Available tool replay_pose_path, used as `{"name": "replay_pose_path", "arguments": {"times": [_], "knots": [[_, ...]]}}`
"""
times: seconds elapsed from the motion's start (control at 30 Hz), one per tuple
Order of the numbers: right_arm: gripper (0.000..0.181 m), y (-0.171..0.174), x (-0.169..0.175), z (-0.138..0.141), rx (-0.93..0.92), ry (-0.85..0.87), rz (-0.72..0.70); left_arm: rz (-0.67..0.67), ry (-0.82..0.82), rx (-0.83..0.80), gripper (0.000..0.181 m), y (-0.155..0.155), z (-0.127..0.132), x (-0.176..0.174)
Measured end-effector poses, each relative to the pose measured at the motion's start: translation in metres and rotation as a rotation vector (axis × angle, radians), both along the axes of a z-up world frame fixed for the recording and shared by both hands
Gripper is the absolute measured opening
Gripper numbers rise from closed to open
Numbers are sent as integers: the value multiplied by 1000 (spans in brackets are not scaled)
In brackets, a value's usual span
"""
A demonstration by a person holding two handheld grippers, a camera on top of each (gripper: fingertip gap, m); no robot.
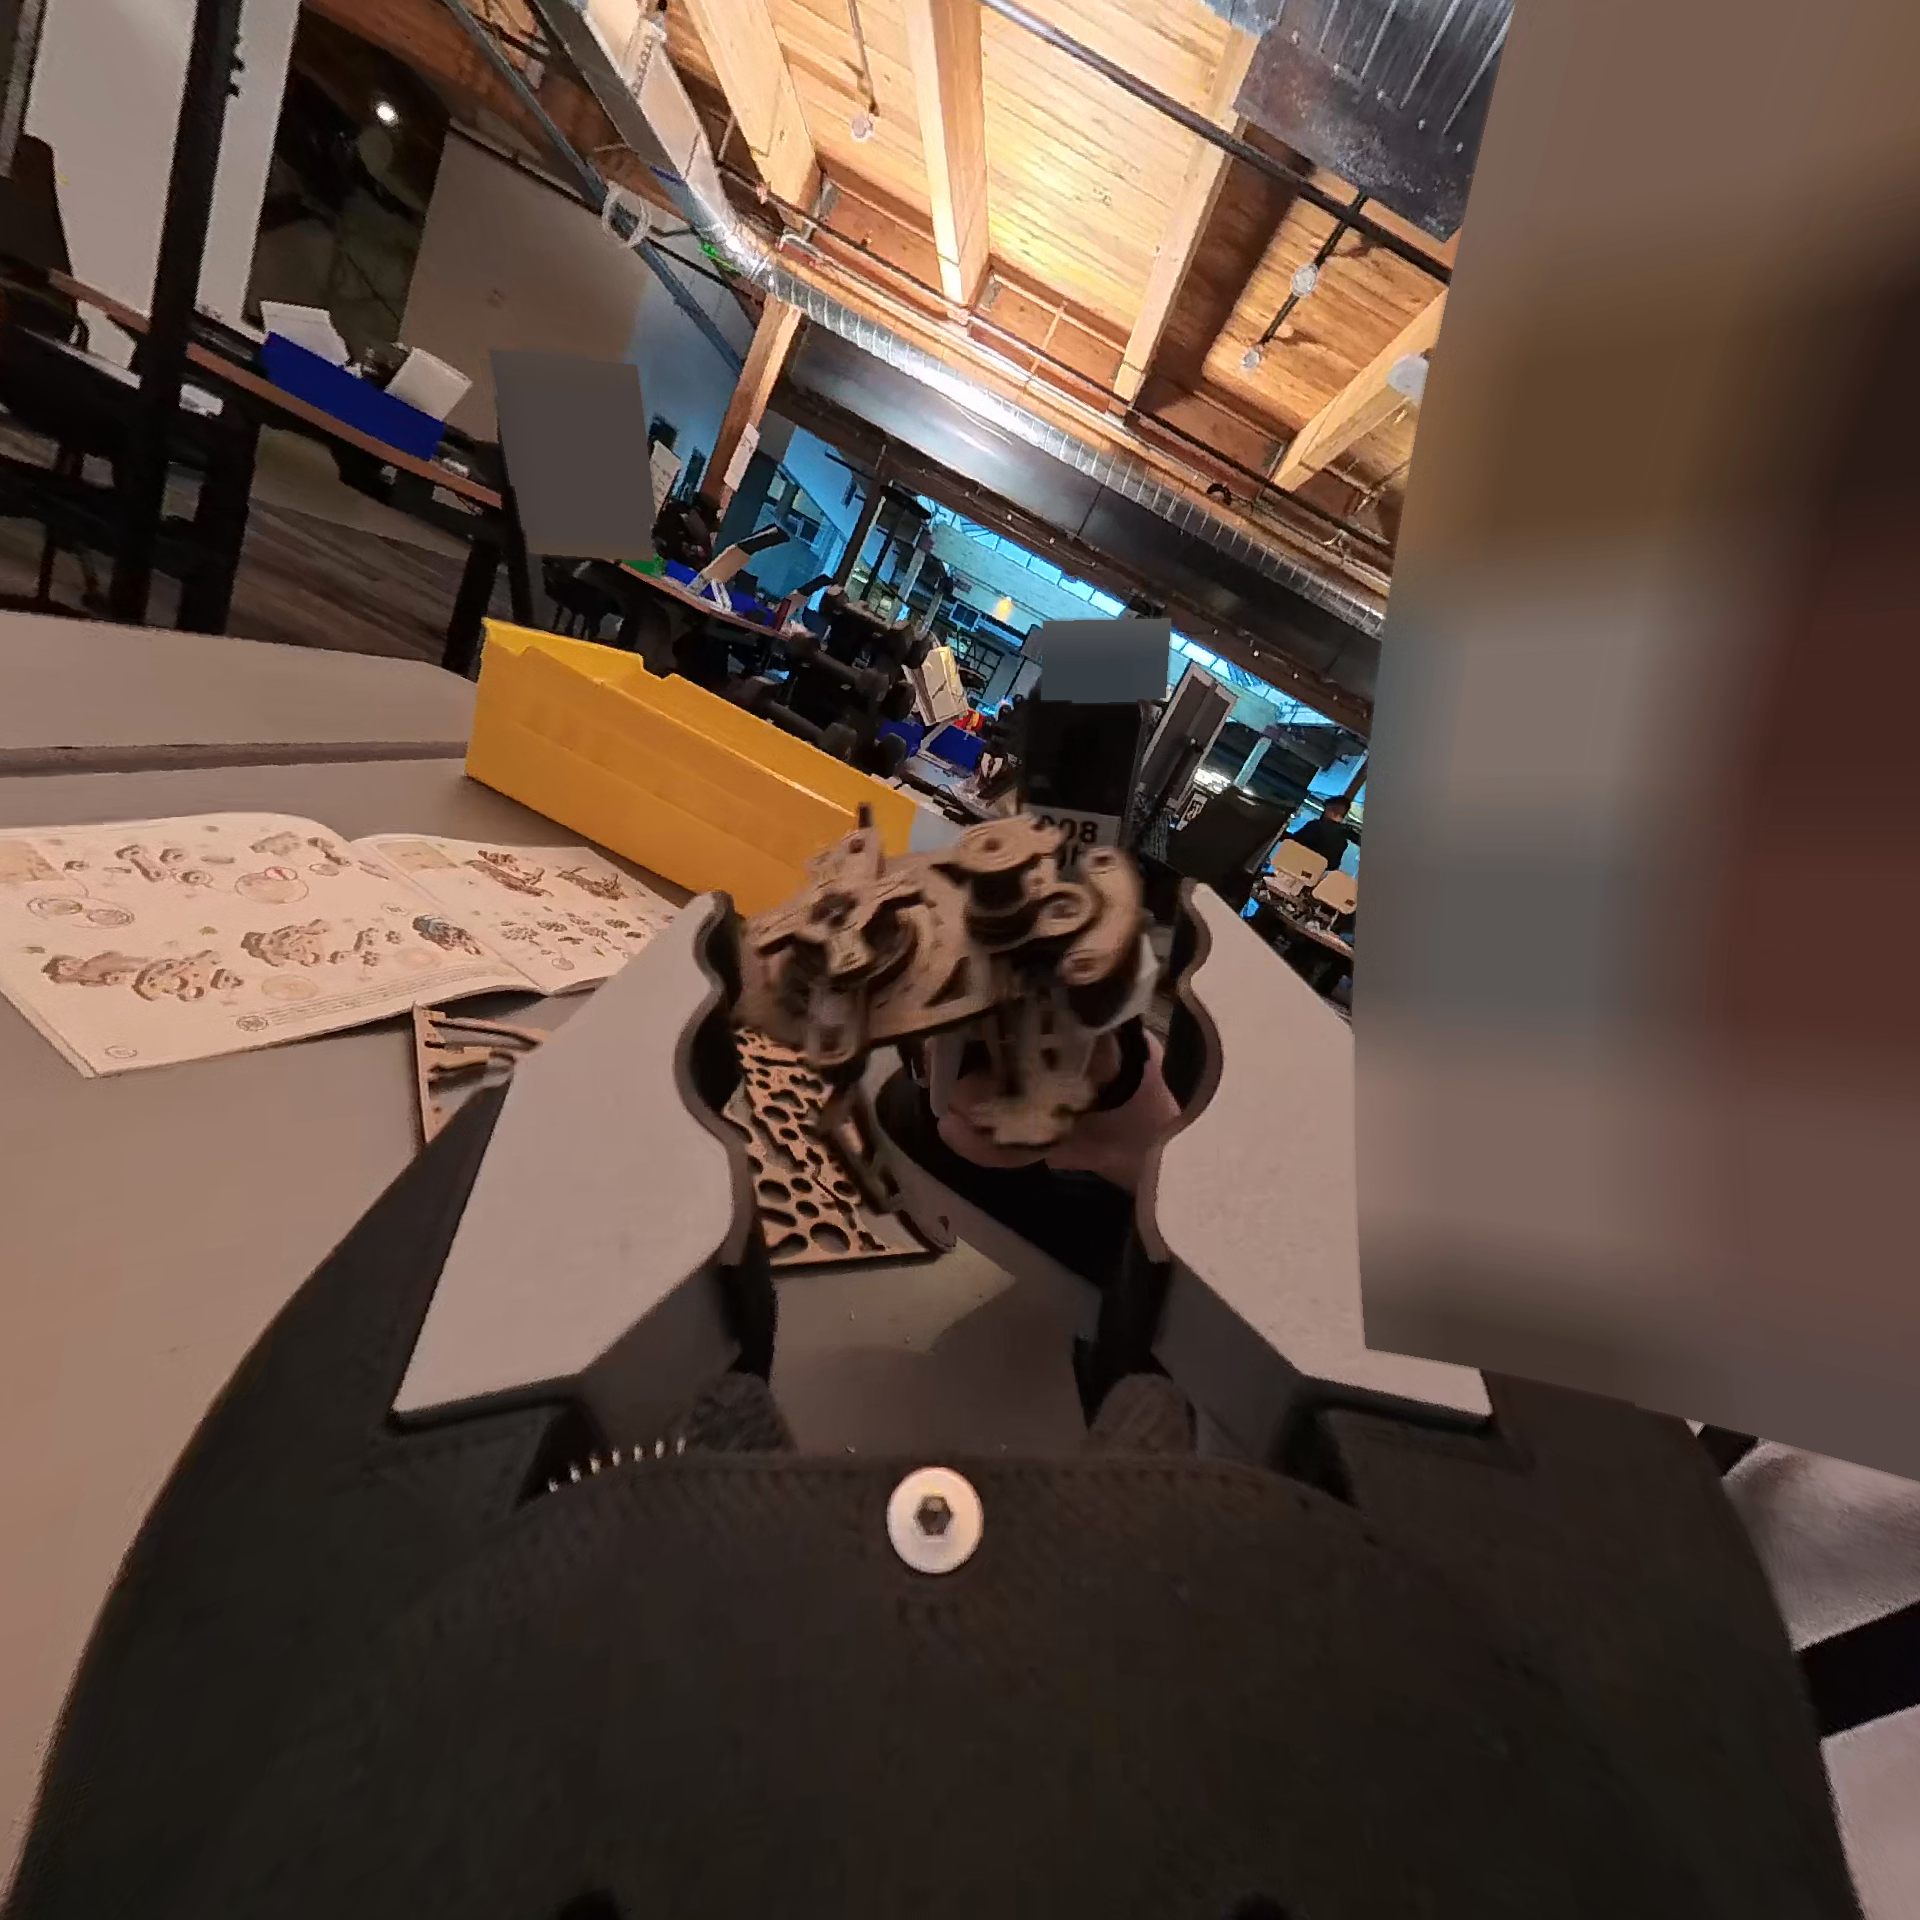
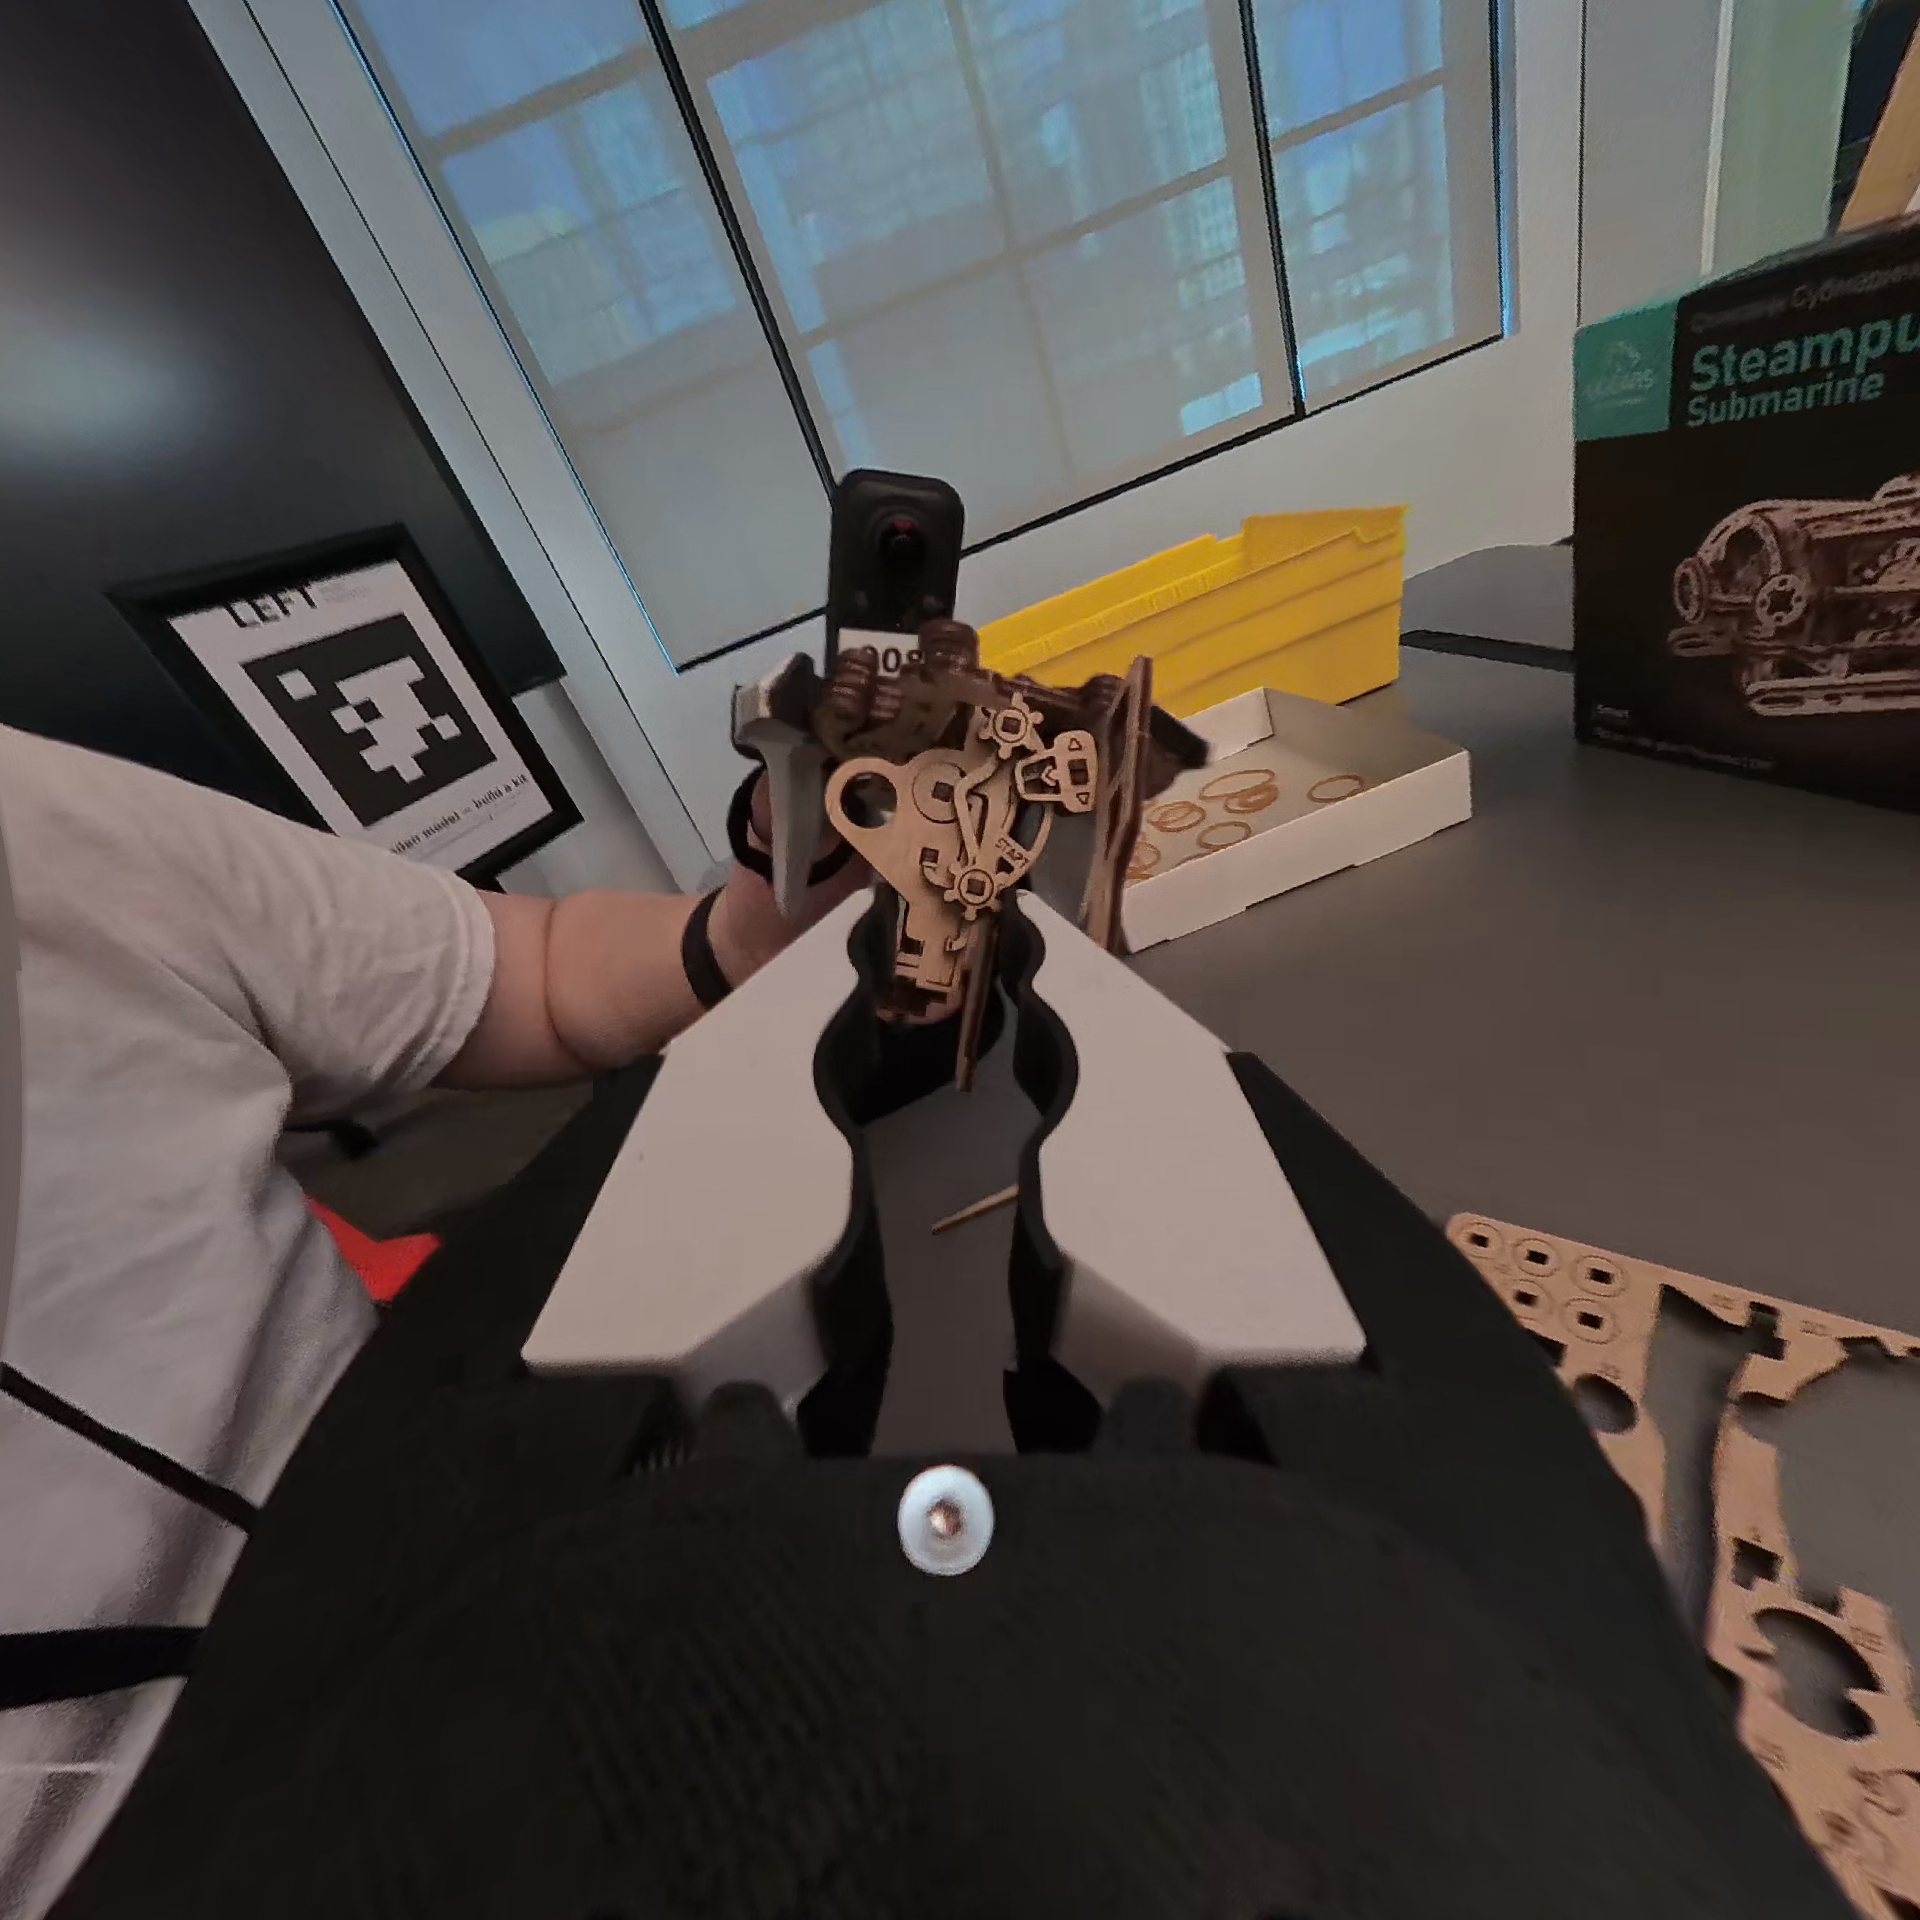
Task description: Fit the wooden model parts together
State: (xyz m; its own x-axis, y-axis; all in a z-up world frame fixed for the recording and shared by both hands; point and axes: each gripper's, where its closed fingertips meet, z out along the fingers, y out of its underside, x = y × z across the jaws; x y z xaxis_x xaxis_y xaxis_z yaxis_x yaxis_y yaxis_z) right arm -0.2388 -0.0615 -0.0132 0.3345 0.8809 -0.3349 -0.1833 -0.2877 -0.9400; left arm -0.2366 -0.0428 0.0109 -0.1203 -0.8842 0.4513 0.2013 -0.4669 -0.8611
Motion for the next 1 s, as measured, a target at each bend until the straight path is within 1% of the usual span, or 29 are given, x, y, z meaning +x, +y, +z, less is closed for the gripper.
{"name": "replay_pose_path", "arguments": {"times": [0.1, 0.2, 0.23, 0.27, 0.37, 0.4, 0.47, 0.53, 0.6, 0.7, 0.73, 0.83, 0.93, 1.0], "knots": [[16, 6, 8, -3, 52, -74, -54, 39, -7, 62, 86, 6, 10, -9], [16, 9, 15, -6, 146, -184, -86, 89, 59, 188, 90, 12, 7, -16], [16, 10, 17, -8, 202, -252, -94, 99, 99, 254, 91, 12, 3, -17], [16, 10, 19, -11, 268, -328, -104, 109, 142, 330, 89, 12, -2, -17], [16, 10, 22, -26, 480, -575, -131, 151, 301, 595, 99, 9, -25, -15], [16, 10, 22, -32, 535, -648, -138, 156, 348, 690, 96, 5, -32, -14], [16, 5, 16, -44, 609, -746, -112, 180, 430, 874, 93, -1, -45, -11], [16, 2, 10, -53, 645, -799, -100, 175, 488, 993, 95, -8, -57, -7], [17, -4, 4, -59, 677, -826, -61, 166, 519, 1043, 99, -13, -64, -4], [16, -9, 1, -59, 720, -836, -45, 158, 568, 1088, 100, -12, -75, -3], [16, -11, 0, -58, 723, -829, -34, 154, 576, 1106, 99, -12, -78, -4], [16, -13, 0, -61, 712, -834, -17, 112, 566, 1147, 86, -19, -83, -4], [16, -14, 0, -63, 713, -833, -4, 87, 573, 1154, 80, -23, -87, -4], [16, -15, 0, -63, 717, -825, 3, 85, 580, 1152, 80, -23, -88, -3]]}}
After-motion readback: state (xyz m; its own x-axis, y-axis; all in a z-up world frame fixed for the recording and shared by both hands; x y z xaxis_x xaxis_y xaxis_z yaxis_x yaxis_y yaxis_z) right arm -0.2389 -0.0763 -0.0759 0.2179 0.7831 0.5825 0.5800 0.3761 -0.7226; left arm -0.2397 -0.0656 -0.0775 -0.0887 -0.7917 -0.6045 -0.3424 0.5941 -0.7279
